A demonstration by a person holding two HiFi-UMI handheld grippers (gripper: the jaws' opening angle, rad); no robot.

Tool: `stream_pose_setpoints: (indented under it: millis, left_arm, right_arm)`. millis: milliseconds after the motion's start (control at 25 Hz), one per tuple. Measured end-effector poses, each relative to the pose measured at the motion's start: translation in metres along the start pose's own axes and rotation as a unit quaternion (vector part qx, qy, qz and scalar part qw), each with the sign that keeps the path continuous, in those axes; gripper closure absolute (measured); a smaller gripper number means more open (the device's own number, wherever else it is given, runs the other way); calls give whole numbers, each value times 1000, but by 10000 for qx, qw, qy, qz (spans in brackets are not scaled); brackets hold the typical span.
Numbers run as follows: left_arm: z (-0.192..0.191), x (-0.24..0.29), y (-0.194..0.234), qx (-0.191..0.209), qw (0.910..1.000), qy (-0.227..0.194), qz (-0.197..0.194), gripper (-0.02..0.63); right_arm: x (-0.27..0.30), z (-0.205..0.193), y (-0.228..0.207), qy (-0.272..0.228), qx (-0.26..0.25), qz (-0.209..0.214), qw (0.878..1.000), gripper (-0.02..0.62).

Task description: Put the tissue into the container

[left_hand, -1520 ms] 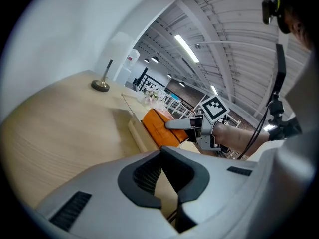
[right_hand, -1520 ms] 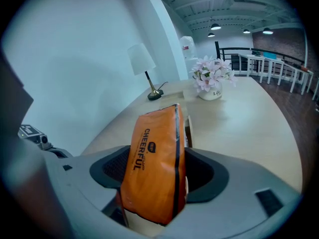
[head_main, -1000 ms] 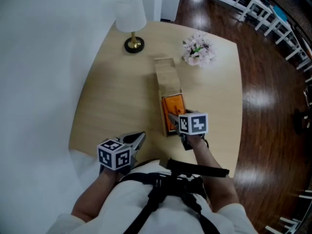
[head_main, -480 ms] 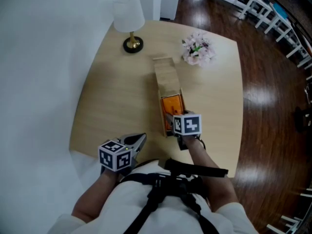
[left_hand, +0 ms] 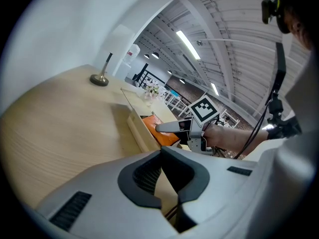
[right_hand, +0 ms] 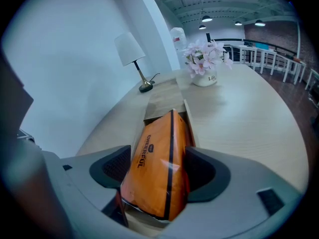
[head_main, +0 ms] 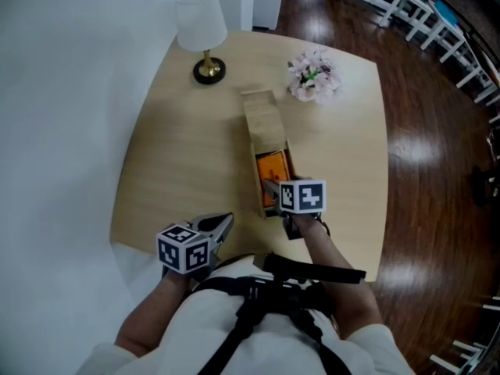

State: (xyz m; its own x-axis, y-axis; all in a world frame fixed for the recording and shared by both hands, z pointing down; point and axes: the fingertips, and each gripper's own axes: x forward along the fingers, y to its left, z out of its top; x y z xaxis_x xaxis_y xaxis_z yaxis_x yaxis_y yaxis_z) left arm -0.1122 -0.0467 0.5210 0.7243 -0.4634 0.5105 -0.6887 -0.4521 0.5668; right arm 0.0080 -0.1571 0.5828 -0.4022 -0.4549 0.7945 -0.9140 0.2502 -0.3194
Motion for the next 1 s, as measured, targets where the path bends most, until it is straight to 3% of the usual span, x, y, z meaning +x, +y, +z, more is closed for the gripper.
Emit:
stream_pose_setpoints:
  millis: [200, 1000]
  left_arm:
    - [-2, 4, -2, 33, 10000, 42, -56, 607]
    - [6, 2, -8, 130, 9999, 4, -33, 607]
  right_arm:
    - [-4, 0, -1, -8, 289, 184, 9994, 255]
    - [-20, 1, -7, -65, 220, 342, 9992, 255]
